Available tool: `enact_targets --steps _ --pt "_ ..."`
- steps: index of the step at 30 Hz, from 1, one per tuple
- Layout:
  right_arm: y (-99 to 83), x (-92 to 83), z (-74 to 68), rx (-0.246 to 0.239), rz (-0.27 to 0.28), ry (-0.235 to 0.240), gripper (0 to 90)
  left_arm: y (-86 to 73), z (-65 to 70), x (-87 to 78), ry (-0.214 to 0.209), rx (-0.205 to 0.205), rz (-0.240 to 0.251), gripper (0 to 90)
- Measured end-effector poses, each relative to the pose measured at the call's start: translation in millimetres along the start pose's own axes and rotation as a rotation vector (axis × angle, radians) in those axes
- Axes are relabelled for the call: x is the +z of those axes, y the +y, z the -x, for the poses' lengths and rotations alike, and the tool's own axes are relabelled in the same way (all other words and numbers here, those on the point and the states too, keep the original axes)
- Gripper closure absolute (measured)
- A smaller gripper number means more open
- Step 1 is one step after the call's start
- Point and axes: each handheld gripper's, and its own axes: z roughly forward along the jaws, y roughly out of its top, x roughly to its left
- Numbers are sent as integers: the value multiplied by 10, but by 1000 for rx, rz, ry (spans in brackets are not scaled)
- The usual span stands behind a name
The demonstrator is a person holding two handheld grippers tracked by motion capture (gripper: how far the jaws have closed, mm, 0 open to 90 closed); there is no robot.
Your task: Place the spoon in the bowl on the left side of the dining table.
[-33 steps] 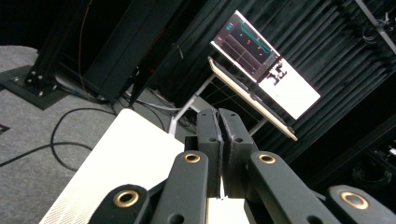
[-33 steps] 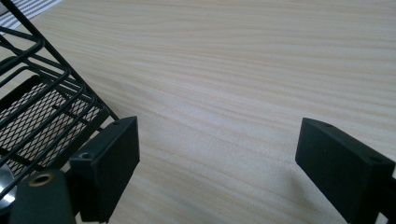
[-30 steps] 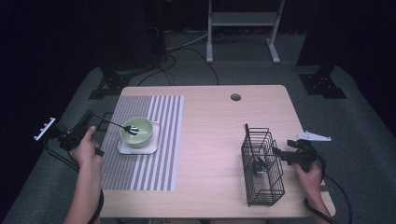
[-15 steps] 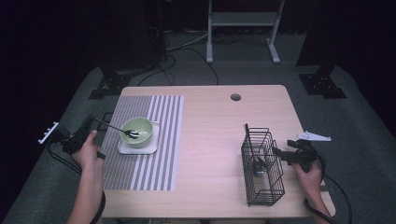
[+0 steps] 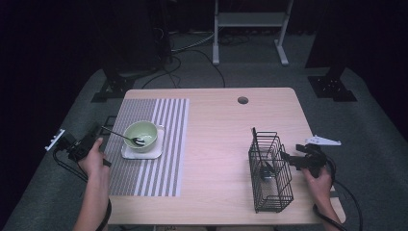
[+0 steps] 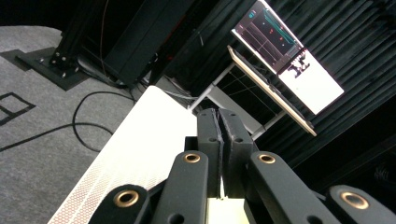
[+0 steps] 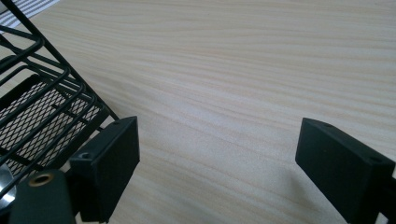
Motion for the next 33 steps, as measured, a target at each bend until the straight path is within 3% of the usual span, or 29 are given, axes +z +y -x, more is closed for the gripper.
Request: enact_targets --steps 33 --pt "0 1 0 0 -2 0 126 -125 -77 46 3 -18 -18 886"
